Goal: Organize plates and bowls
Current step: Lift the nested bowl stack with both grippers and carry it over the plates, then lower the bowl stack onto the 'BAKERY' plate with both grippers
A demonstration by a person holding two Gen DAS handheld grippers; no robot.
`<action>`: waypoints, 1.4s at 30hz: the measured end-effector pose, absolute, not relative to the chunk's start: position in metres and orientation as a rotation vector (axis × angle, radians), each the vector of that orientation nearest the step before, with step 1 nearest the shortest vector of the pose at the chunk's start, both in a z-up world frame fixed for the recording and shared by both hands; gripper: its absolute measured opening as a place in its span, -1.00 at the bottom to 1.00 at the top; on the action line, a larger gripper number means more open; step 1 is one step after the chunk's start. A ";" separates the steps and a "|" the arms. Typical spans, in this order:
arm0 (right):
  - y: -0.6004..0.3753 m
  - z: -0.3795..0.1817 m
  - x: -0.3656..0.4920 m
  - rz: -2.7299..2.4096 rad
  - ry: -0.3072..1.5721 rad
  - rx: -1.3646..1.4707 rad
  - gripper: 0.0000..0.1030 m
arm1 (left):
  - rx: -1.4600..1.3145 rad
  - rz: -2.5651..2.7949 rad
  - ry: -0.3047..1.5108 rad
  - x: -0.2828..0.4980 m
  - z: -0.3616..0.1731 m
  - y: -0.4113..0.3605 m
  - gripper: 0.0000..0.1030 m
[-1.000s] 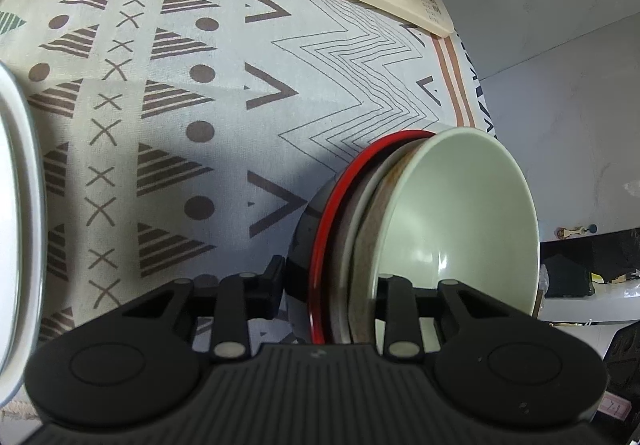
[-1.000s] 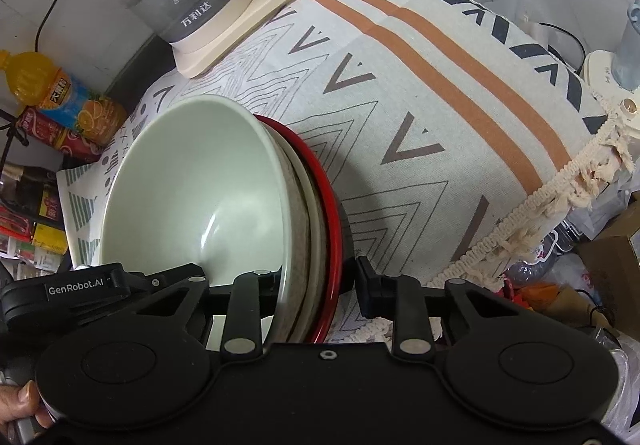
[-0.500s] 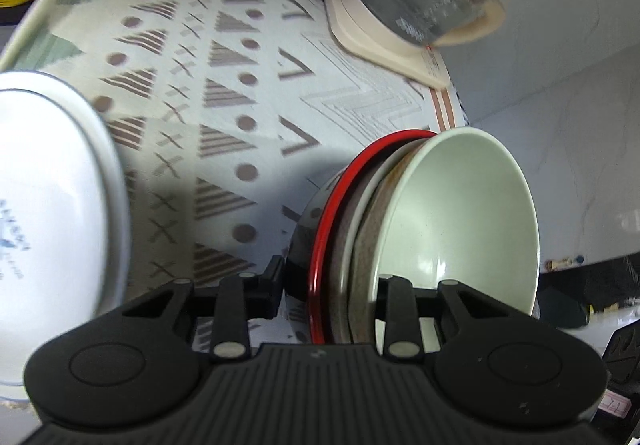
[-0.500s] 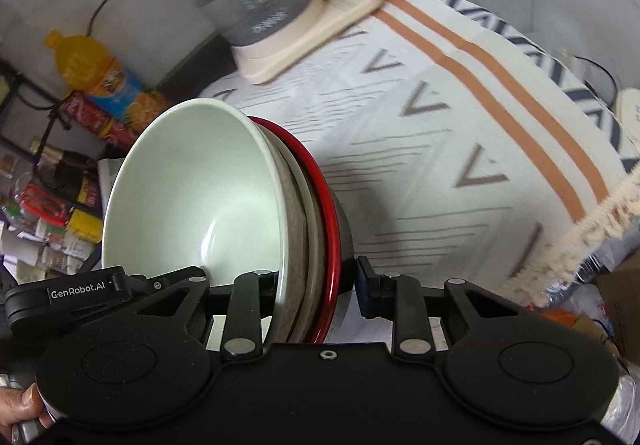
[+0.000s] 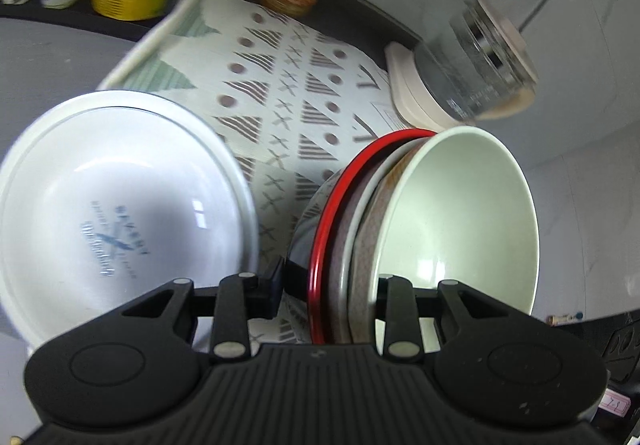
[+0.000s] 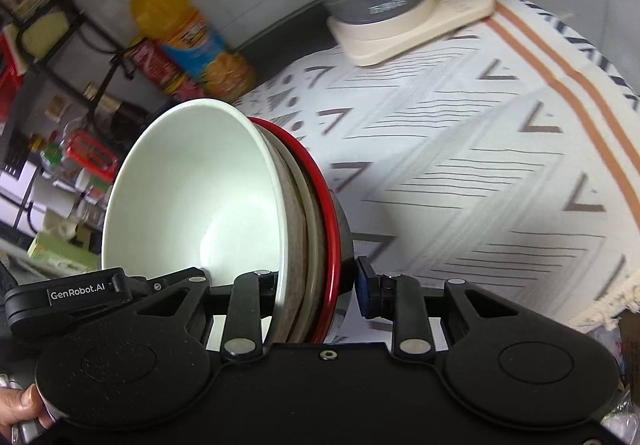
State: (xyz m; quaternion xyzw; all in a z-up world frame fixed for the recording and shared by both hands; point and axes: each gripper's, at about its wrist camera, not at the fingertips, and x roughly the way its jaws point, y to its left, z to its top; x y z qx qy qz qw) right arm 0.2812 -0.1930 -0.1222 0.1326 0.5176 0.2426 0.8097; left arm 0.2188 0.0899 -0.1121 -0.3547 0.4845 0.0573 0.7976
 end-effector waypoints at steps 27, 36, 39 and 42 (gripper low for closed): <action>-0.075 -0.121 0.262 0.729 1.170 0.116 -0.46 | -0.895 0.351 0.953 0.144 -0.121 0.181 -0.40; -0.050 -0.130 0.256 0.766 1.209 0.073 -0.46 | -0.937 0.410 0.956 0.128 -0.133 0.201 -0.40; -0.044 -0.133 0.256 0.772 1.218 0.067 -0.46 | -0.946 0.422 0.959 0.125 -0.136 0.204 -0.40; -0.040 -0.136 0.256 0.775 1.227 0.056 -0.46 | -0.958 0.433 0.969 0.125 -0.141 0.208 -0.40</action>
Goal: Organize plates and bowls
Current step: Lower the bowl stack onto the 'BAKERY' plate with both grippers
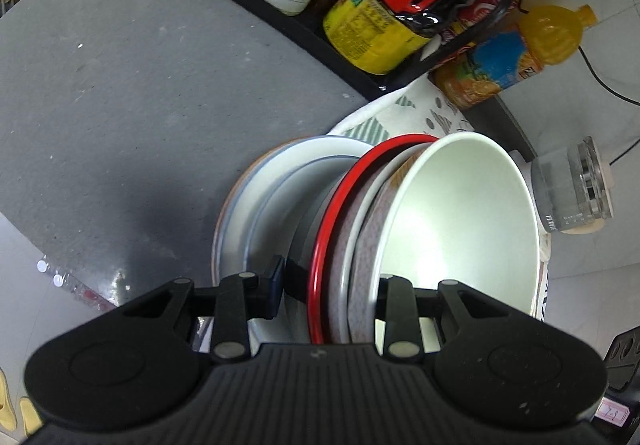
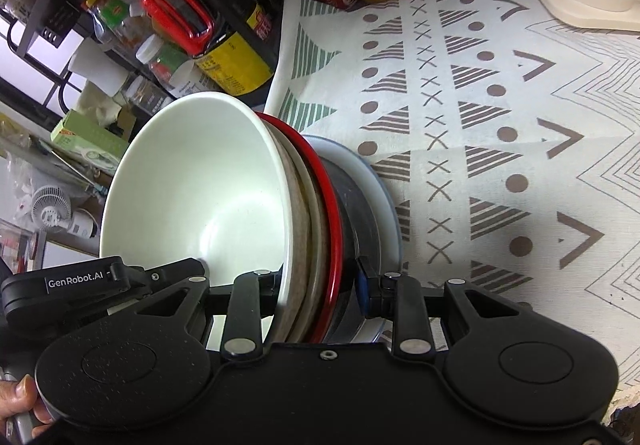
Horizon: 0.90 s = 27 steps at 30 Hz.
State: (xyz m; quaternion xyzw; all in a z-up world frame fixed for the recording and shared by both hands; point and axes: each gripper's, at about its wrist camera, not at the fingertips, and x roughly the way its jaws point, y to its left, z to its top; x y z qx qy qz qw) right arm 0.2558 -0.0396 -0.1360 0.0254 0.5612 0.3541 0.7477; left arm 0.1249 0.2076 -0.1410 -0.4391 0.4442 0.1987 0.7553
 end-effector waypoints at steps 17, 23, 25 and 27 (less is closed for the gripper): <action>-0.030 -0.139 0.258 0.768 1.240 0.039 -0.34 | -0.988 0.457 0.986 0.129 -0.148 0.211 -0.39; -0.028 -0.138 0.253 0.745 1.222 0.032 -0.33 | -0.970 0.451 0.992 0.130 -0.147 0.210 -0.40; -0.029 -0.137 0.251 0.740 1.217 0.030 -0.31 | -0.969 0.448 0.985 0.130 -0.146 0.210 -0.39; -0.031 -0.131 0.247 0.736 1.178 0.019 -0.21 | -0.937 0.468 0.976 0.129 -0.141 0.209 -0.33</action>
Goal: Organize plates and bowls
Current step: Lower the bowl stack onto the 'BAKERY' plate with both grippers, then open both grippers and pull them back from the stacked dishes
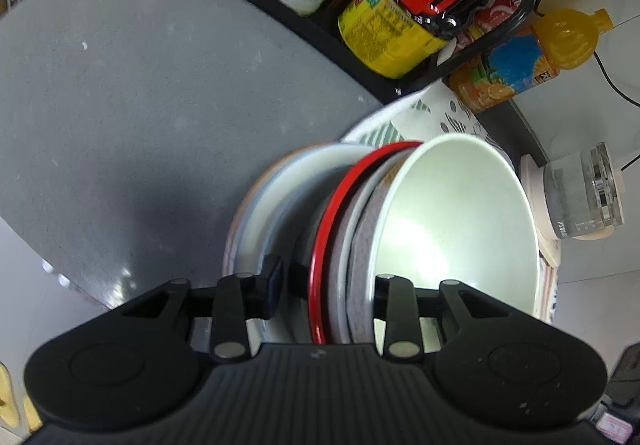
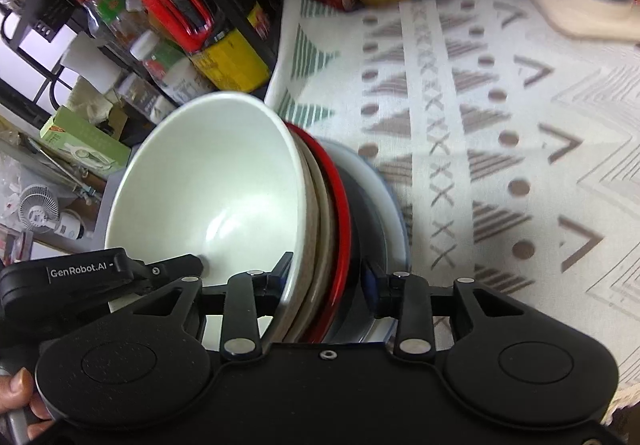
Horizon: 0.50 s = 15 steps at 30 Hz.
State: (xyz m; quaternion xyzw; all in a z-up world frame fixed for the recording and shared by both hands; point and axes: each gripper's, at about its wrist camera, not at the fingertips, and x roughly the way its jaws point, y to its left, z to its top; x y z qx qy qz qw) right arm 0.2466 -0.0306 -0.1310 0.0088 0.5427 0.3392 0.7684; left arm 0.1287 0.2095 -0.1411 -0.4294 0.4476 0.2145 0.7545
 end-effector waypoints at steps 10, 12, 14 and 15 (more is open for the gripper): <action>-0.048 -0.108 0.237 0.700 1.086 0.056 0.20 | -0.828 0.476 0.910 0.129 -0.111 0.207 0.00; -0.052 -0.105 0.236 0.692 1.074 0.056 0.28 | -0.813 0.476 0.893 0.129 -0.106 0.205 0.11; -0.055 -0.104 0.236 0.684 1.064 0.054 0.33 | -0.795 0.472 0.882 0.131 -0.103 0.203 0.23; -0.057 -0.103 0.236 0.678 1.062 0.054 0.37 | -0.783 0.473 0.879 0.133 -0.102 0.202 0.29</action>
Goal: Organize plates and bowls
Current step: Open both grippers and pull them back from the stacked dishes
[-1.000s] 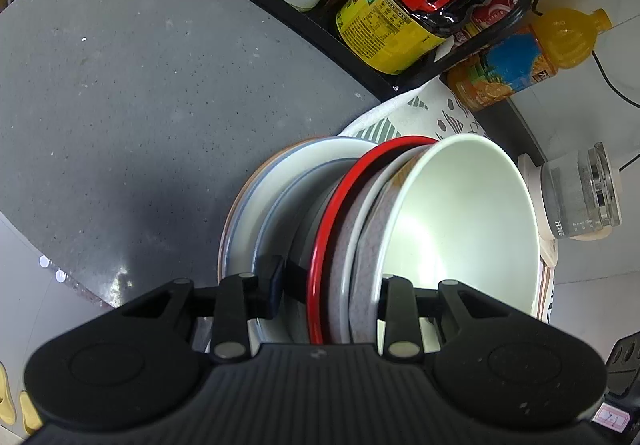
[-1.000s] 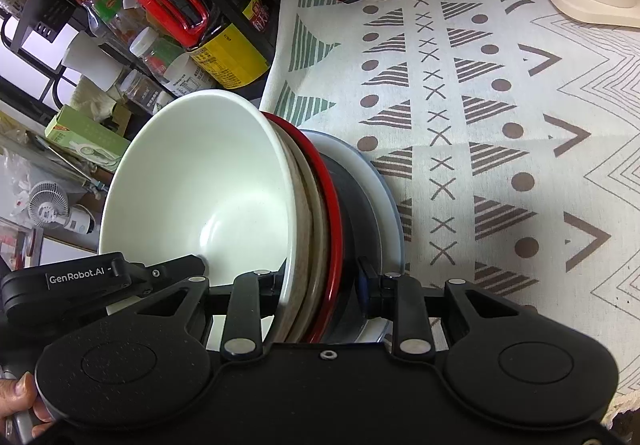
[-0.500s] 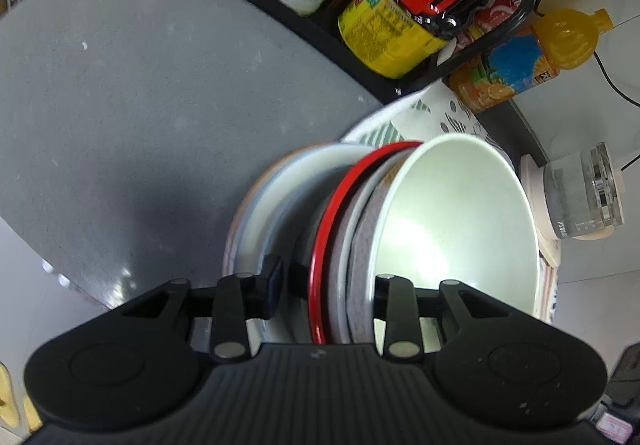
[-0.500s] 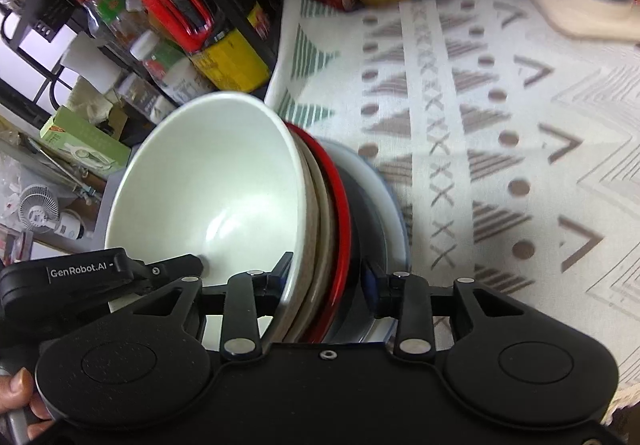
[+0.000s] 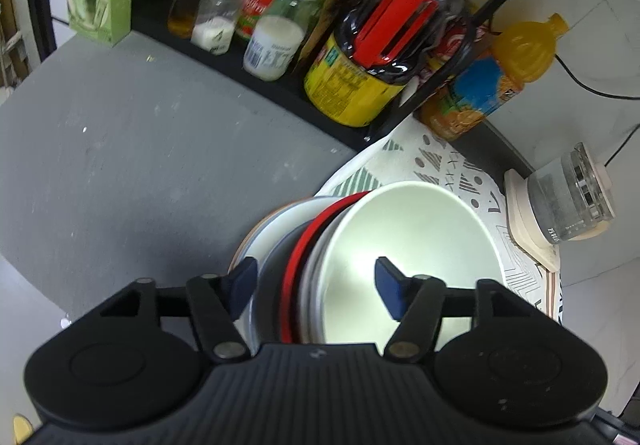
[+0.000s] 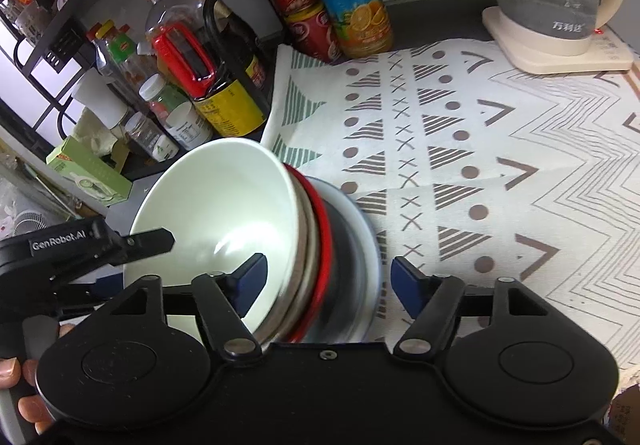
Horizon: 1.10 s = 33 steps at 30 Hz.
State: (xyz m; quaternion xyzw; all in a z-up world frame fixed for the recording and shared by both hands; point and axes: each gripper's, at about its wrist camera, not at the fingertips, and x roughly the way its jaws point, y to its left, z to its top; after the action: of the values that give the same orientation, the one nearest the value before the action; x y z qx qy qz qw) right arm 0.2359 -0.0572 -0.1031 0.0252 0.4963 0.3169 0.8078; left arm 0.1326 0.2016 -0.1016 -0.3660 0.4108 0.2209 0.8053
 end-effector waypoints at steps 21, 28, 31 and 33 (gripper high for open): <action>-0.143 -0.080 0.203 0.562 0.902 0.142 0.81 | -0.645 0.406 0.797 0.125 -0.068 0.157 0.62; -0.182 -0.069 0.172 0.521 0.859 0.179 0.99 | -0.567 0.353 0.788 0.100 -0.048 0.123 0.86; -0.199 -0.066 0.157 0.496 0.853 0.198 0.99 | -0.536 0.344 0.805 0.090 -0.042 0.108 0.88; -0.210 -0.062 0.145 0.488 0.841 0.206 0.99 | -0.512 0.319 0.811 0.081 -0.037 0.097 0.90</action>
State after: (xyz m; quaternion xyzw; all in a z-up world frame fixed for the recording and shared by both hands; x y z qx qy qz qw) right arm 0.1454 -0.2101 -0.0624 0.0989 0.4036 0.2341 0.8789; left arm 0.0813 0.0968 -0.0369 -0.2455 0.3882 0.1528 0.8750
